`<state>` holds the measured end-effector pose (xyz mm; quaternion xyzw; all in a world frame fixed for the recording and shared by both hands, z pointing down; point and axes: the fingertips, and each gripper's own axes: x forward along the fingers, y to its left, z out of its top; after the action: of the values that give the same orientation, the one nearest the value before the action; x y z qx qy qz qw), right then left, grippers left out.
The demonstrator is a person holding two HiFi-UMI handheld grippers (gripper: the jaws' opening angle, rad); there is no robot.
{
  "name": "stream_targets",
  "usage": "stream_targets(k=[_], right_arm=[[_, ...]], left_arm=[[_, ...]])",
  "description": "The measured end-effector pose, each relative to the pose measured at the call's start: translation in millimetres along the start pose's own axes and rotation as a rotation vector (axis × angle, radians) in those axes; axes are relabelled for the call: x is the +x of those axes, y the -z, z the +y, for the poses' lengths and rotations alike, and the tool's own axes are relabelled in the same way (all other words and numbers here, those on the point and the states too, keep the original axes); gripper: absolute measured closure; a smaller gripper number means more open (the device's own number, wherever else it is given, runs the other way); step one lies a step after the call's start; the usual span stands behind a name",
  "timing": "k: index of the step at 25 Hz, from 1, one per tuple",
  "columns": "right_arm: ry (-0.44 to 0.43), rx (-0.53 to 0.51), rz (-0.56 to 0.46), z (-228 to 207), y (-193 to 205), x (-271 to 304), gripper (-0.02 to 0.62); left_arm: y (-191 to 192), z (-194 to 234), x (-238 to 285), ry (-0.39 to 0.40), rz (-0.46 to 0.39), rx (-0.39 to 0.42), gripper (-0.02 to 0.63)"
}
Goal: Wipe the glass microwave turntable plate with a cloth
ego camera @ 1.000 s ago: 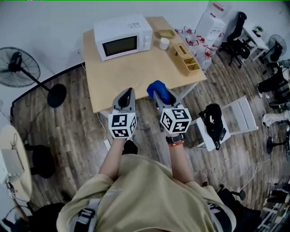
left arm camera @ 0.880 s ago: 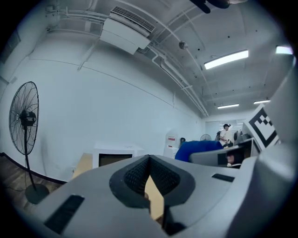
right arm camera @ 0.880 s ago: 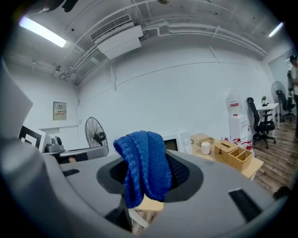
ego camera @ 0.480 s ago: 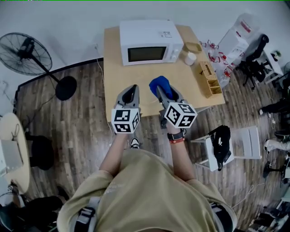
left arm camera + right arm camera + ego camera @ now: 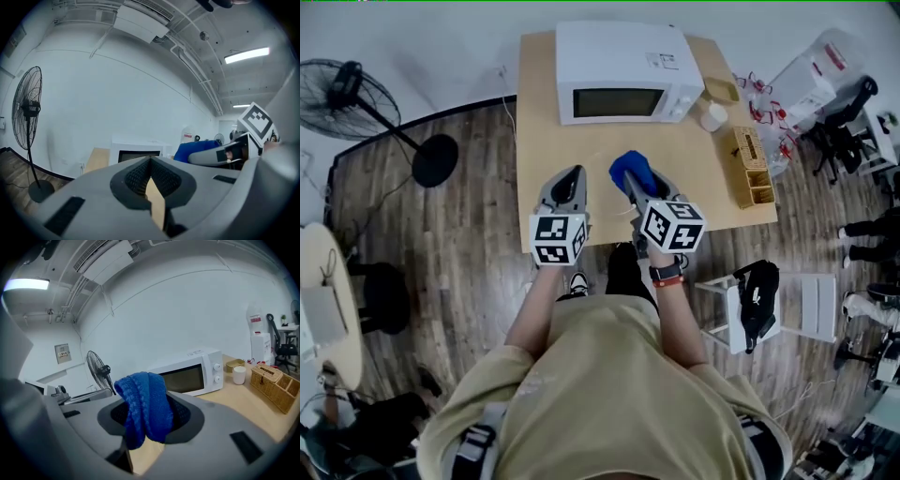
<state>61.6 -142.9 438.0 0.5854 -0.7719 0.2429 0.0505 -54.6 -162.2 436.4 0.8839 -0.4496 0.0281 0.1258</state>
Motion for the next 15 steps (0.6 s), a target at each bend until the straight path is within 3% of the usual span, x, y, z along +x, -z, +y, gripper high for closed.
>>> stream_targets(k=[7, 15], right_arm=[[-0.033, -0.02, 0.101, -46.0, 4.3, 62.4, 0.423], [-0.061, -0.095, 0.239, -63.2, 35.2, 121.3, 0.423]], left_arm=[[23.4, 14.1, 61.8, -0.031, 0.044, -0.021, 0.588], [49.4, 36.5, 85.9, -0.071, 0.114, -0.045, 0.588]])
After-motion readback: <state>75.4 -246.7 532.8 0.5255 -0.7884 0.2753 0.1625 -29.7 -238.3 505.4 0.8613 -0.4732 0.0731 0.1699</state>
